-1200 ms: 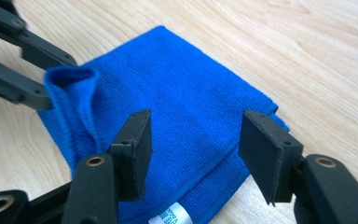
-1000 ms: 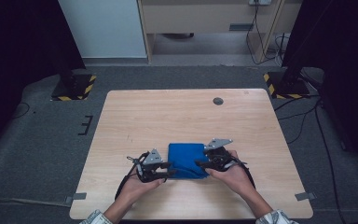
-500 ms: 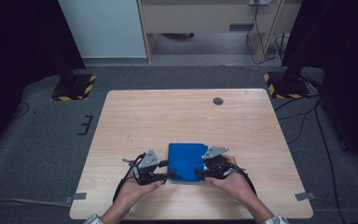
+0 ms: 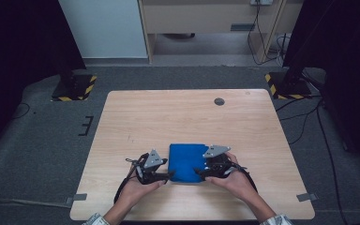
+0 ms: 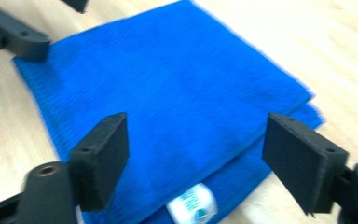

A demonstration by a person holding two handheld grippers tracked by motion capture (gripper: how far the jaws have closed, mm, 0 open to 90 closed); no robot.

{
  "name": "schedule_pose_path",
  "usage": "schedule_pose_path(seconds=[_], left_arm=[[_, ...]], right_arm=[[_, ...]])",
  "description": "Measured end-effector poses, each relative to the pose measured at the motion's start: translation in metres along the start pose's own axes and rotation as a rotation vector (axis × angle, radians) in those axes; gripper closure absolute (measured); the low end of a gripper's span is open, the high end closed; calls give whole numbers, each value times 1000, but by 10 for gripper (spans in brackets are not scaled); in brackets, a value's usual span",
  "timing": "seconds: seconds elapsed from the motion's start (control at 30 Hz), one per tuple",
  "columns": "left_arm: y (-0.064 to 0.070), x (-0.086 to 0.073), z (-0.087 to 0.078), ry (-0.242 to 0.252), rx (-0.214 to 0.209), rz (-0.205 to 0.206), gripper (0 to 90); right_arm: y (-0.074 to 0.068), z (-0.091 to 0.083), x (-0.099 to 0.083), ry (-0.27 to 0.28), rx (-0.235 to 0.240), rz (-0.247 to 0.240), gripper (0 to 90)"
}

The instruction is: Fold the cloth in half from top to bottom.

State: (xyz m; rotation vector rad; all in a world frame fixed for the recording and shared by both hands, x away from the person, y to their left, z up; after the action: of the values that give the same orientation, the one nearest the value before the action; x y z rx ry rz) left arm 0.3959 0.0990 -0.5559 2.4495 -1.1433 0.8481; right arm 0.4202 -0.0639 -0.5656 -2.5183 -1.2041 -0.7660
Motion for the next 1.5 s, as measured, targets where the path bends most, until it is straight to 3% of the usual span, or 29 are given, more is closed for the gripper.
schedule_pose_path(seconds=[0.27, 0.53, 1.23, 1.5], left_arm=[[-18, 8, -3, 26, 29, -51, 236], [-40, 6, -7, 24, 70, -97, 131], [-95, -12, -22, 20, 137, -225, 94], [-108, -16, -26, 19, 156, -246, 81]], right_arm=[[26, -7, 8, 43, -3, 99, 125], [46, -16, 11, 70, -24, 135, 101], [90, -33, 2, 94, -90, 230, 96], [106, -38, -6, 98, -117, 259, 95]])
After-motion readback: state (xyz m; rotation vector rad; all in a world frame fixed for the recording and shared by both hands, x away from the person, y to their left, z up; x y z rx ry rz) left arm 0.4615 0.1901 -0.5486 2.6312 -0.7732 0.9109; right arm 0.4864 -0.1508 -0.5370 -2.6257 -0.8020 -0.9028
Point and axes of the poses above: each handheld gripper's, and its own axes: z roughly forward along the jaws, x roughly out of its top, y roughly to its right, the point moved 9 cm from there along z, roughly forward along the jaws, and after that the axes turned 14 degrees about -y, right-handed, at the moved point
